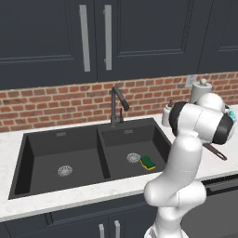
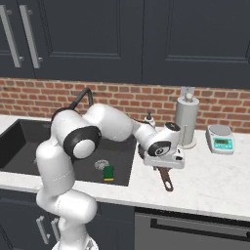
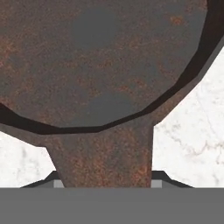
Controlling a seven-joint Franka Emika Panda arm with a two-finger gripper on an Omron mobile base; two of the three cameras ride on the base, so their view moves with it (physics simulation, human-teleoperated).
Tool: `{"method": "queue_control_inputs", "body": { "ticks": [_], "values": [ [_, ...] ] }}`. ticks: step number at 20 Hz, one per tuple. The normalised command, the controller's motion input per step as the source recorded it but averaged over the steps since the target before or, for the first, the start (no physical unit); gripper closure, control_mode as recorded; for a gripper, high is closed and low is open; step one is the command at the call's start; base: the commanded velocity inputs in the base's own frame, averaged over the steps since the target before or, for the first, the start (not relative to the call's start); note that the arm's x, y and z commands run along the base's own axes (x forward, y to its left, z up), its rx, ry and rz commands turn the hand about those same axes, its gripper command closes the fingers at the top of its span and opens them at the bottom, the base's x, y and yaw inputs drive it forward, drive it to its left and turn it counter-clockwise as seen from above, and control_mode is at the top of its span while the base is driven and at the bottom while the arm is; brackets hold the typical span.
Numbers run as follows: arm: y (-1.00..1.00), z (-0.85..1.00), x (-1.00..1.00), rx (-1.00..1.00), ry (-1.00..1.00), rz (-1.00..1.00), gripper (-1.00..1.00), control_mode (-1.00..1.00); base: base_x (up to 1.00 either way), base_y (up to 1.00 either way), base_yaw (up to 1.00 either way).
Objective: Pick the pan and sponge and place them into the sink. Then turn on the water.
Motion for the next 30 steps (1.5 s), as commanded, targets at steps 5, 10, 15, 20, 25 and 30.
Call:
{"method": "queue_control_inputs", "body": {
  "ticks": [5,10,15,20,25,30],
  "values": [
    [0.63,0.39,0.15,0.0,-0.05,0.17,1.0,-1.0,0.0,0.0,0.0],
    [0.87,0.12,0.29,0.0,-0.03,0.25,1.0,-1.0,0.0,0.0,0.0],
    [0.95,0.0,0.42,0.0,0.01,0.27,1.0,-1.0,0.0,0.0,0.0],
    [0.75,-0.02,0.41,0.0,0.02,0.27,1.0,-1.0,0.0,0.0,0.0],
    [0.35,-0.12,0.39,0.0,0.06,0.19,1.0,-1.0,0.0,0.0,0.0],
    [0.19,-0.38,0.07,0.0,0.0,0.02,1.0,-1.0,0.0,0.0,0.0]
  ]
}}
